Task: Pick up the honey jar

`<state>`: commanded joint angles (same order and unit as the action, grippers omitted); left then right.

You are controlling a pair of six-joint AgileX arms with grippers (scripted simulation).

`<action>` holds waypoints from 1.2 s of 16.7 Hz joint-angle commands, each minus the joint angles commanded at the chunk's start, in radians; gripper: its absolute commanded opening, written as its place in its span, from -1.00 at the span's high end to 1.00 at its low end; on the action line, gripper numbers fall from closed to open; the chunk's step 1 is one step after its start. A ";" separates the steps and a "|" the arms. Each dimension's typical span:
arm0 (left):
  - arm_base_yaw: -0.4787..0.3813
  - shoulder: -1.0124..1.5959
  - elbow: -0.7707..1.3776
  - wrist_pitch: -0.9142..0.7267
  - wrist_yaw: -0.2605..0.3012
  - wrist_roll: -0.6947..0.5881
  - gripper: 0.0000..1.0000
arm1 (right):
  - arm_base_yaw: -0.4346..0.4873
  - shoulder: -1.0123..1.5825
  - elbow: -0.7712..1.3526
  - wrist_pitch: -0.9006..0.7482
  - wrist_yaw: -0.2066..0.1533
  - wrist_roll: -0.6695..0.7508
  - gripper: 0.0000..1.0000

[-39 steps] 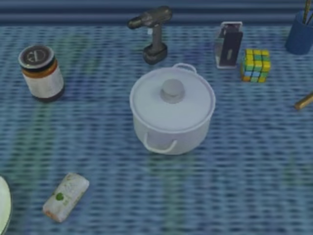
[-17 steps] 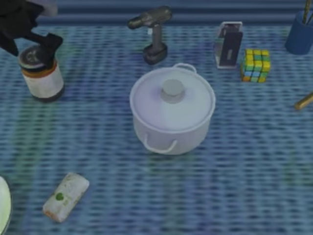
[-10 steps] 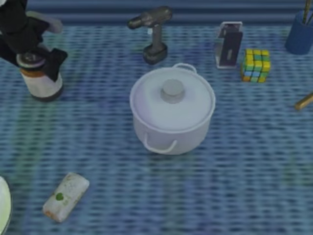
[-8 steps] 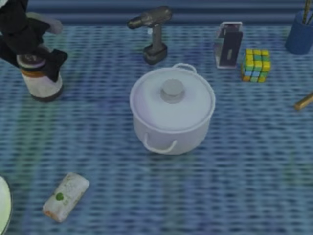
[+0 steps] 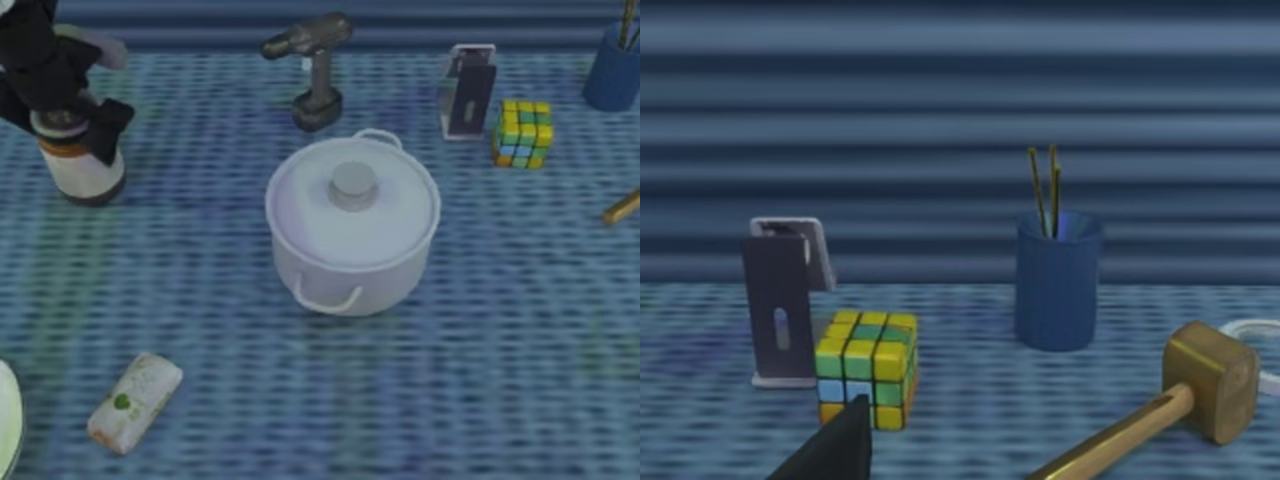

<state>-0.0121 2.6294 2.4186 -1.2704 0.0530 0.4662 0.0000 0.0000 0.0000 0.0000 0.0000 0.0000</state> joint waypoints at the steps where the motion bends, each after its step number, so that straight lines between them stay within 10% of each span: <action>1: 0.000 0.000 0.000 0.000 0.000 0.000 -0.10 | 0.000 0.000 0.000 0.000 0.000 0.000 -1.00; 8: 0.000 0.000 0.000 0.000 0.000 0.000 0.96 | 0.000 0.000 0.000 0.000 0.000 0.000 -1.00; 20: 0.002 -0.039 -0.039 0.001 -0.002 0.000 1.00 | 0.000 0.000 0.000 0.000 0.000 0.000 -1.00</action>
<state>-0.0097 2.5907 2.3798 -1.2690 0.0512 0.4663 0.0000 0.0000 0.0000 0.0000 0.0000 0.0000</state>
